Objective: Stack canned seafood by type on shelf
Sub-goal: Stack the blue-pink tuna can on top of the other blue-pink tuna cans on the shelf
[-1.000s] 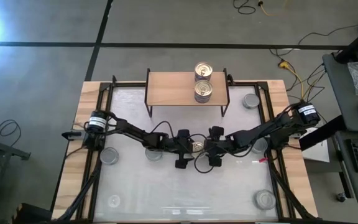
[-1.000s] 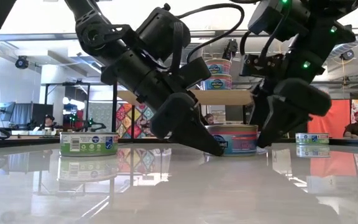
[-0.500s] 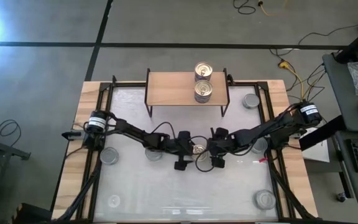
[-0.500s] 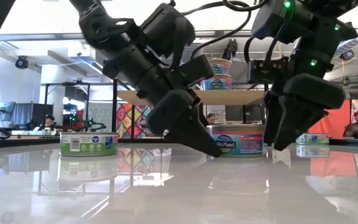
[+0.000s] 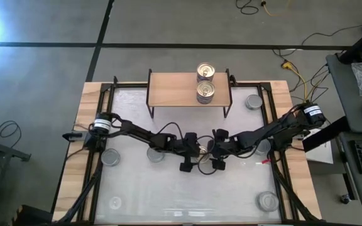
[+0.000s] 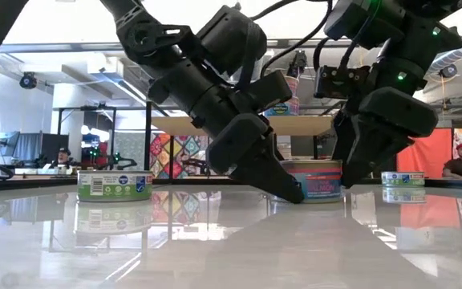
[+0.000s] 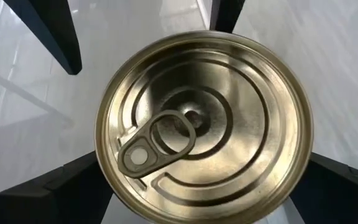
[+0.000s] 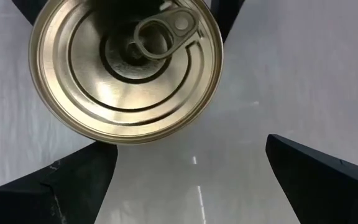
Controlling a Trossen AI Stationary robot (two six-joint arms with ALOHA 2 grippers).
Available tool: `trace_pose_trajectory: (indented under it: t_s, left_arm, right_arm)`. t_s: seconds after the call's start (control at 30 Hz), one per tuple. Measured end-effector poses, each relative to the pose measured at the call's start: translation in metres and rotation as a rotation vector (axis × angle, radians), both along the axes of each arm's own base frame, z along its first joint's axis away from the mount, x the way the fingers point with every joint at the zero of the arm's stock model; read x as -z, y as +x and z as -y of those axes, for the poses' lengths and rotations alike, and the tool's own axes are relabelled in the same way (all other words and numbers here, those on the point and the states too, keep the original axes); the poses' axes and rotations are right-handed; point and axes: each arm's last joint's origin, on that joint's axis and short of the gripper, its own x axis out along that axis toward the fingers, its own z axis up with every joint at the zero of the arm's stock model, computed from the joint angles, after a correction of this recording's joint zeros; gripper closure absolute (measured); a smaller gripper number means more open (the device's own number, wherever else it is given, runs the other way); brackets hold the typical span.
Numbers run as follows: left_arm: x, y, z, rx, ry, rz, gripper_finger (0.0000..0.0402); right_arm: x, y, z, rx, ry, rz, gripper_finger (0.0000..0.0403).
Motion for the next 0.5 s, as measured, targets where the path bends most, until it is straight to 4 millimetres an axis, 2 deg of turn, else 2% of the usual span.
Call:
trace_pose_trajectory:
  t_s: [0.3,0.5]
  left_arm:
    - [0.0004,0.0011,0.0025,-0.01,-0.052,0.031,0.0005]
    - [-0.0001,0.0011,0.0038,-0.019,-0.085,0.031,0.0028]
  right_arm:
    - [-0.0007,0.0018,0.0,-0.028,-0.034,0.019,0.0003]
    - [-0.0006,0.0018,-0.0002,-0.031,-0.029,0.018,0.0003]
